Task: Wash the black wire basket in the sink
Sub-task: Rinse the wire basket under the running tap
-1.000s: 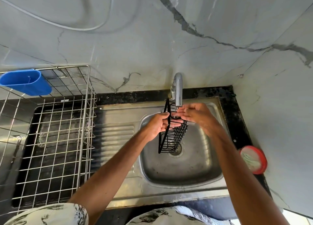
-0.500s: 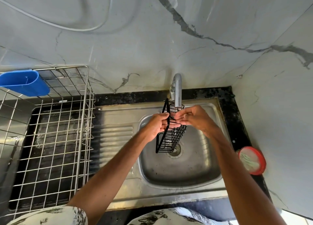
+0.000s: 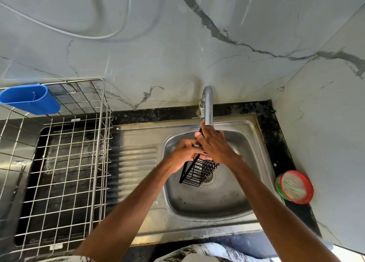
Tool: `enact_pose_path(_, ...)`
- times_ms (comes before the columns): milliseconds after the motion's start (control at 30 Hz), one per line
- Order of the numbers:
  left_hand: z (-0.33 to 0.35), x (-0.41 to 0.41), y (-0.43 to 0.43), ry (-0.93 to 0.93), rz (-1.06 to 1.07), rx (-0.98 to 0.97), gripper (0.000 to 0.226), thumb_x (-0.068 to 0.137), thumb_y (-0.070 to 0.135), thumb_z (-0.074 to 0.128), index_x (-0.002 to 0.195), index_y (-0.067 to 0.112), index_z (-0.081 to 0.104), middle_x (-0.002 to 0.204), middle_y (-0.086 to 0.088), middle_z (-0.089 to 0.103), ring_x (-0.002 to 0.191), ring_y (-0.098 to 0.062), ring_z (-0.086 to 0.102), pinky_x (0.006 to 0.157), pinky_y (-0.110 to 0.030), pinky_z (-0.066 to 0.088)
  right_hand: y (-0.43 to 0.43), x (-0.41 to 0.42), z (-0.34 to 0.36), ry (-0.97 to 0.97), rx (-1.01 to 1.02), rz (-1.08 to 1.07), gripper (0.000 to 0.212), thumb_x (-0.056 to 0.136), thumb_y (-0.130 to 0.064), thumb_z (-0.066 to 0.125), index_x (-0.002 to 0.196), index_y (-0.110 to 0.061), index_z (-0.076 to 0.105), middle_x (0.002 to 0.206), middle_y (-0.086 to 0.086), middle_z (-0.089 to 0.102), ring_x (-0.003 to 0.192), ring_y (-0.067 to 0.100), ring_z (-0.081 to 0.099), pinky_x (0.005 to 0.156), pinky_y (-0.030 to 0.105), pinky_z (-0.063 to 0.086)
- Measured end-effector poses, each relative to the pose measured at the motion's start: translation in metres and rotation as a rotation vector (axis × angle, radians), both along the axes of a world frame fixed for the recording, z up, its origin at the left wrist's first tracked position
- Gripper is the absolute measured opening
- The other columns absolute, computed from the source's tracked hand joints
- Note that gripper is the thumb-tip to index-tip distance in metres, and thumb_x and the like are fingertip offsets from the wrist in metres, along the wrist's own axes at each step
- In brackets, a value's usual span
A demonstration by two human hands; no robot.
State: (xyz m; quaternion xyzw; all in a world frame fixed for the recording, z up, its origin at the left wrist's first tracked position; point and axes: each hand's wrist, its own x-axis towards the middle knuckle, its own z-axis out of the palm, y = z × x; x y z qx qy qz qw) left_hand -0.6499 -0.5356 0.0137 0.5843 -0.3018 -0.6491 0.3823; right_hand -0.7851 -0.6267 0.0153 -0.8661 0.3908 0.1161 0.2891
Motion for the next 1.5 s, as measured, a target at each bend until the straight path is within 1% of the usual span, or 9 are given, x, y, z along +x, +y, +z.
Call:
enact_pose_path(267, -0.013, 0.005, 0.0, -0.02, 0.251, 0.033, 0.021, 0.104, 0.016, 0.056, 0.11, -0.002, 0.067, 0.086, -0.013, 0.066, 0.084, -0.028, 0.057, 0.087, -0.046, 0.048, 0.015, 0.022, 0.016, -0.094, 0.13, 0.068, 0.103, 0.081, -0.076, -0.015, 0.161, -0.013, -0.007, 0.168, 0.004, -0.018, 0.154, 0.019, -0.018, 0.123, 0.049, -0.012)
enact_pose_path(400, -0.003, 0.006, 0.003, 0.024, 0.152, -0.067, 0.024, 0.102, 0.004, 0.06, 0.124, -0.002, 0.068, 0.105, -0.014, 0.079, 0.096, -0.027, 0.078, 0.084, -0.031, 0.061, -0.004, 0.014, 0.01, -0.085, 0.034, -0.04, 0.063, 0.103, -0.055, 0.012, 0.153, -0.016, 0.018, 0.169, 0.014, 0.001, 0.151, 0.035, 0.025, 0.122, 0.06, 0.015)
enact_pose_path(567, -0.005, -0.001, 0.002, 0.055, 0.235, -0.059, 0.021, 0.103, -0.001, 0.055, 0.117, 0.001, 0.071, 0.09, -0.006, 0.08, 0.083, -0.018, 0.078, 0.073, -0.023, 0.058, 0.0, 0.017, 0.019, -0.053, 0.052, -0.198, 0.089, 0.093, -0.072, -0.002, 0.162, -0.016, 0.007, 0.167, 0.014, -0.014, 0.154, 0.029, -0.018, 0.124, 0.054, -0.007)
enact_pose_path(733, -0.018, 0.009, 0.009, 0.072, 0.285, -0.038, 0.026, 0.097, 0.017, 0.066, 0.115, -0.001, 0.07, 0.103, -0.029, 0.068, 0.089, -0.03, 0.064, 0.087, -0.038, 0.049, 0.02, 0.009, 0.015, -0.084, 0.039, 0.036, 0.076, 0.098, -0.066, -0.002, 0.157, -0.02, -0.015, 0.167, 0.004, -0.016, 0.153, 0.019, -0.018, 0.126, 0.05, -0.006)
enact_pose_path(900, -0.008, 0.006, 0.014, 0.104, 0.134, -0.086, 0.03, 0.104, 0.004, 0.055, 0.133, 0.001, 0.064, 0.111, -0.017, 0.077, 0.103, -0.029, 0.077, 0.079, -0.022, 0.059, -0.011, 0.007, 0.013, 0.036, 0.014, -0.159, 0.106, 0.08, -0.079, -0.018, 0.162, -0.017, 0.006, 0.168, 0.015, -0.009, 0.154, 0.034, -0.013, 0.122, 0.064, 0.0)
enact_pose_path(1033, -0.02, 0.009, 0.01, -0.003, 0.237, -0.039, 0.019, 0.097, 0.006, 0.06, 0.105, -0.011, 0.062, 0.088, -0.013, 0.069, 0.08, -0.023, 0.064, 0.079, -0.032, 0.047, 0.019, 0.03, 0.025, -0.111, 0.042, 0.047, 0.082, 0.098, -0.066, 0.005, 0.161, -0.013, -0.005, 0.168, 0.01, -0.016, 0.155, 0.024, -0.015, 0.125, 0.052, -0.005)
enact_pose_path(1200, -0.006, 0.013, 0.006, 0.125, 0.252, -0.093, 0.032, 0.103, 0.006, 0.058, 0.134, 0.006, 0.066, 0.114, -0.016, 0.077, 0.107, -0.032, 0.076, 0.092, -0.029, 0.06, 0.001, 0.005, 0.017, -0.098, 0.045, -0.128, 0.066, 0.107, -0.052, 0.012, 0.158, -0.011, 0.024, 0.164, 0.021, 0.019, 0.154, 0.04, 0.009, 0.124, 0.058, 0.014)
enact_pose_path(1367, -0.014, 0.016, -0.004, 0.163, 0.349, -0.046, 0.029, 0.1, 0.01, 0.063, 0.127, 0.016, 0.072, 0.109, -0.014, 0.079, 0.105, -0.027, 0.076, 0.1, -0.037, 0.052, 0.032, -0.008, 0.015, -0.173, -0.008, -0.031, 0.081, 0.1, -0.062, 0.008, 0.16, -0.011, -0.007, 0.168, 0.005, -0.01, 0.153, 0.018, -0.018, 0.125, 0.038, -0.005)
enact_pose_path(1500, -0.009, 0.016, -0.005, 0.197, 0.304, -0.058, 0.03, 0.103, 0.007, 0.058, 0.13, 0.006, 0.069, 0.11, -0.016, 0.078, 0.104, -0.031, 0.076, 0.094, -0.033, 0.056, 0.016, -0.018, 0.006, -0.18, 0.015, -0.057, 0.085, 0.097, -0.07, 0.003, 0.162, -0.016, 0.004, 0.168, 0.0, -0.01, 0.155, 0.015, -0.015, 0.126, 0.038, -0.004)
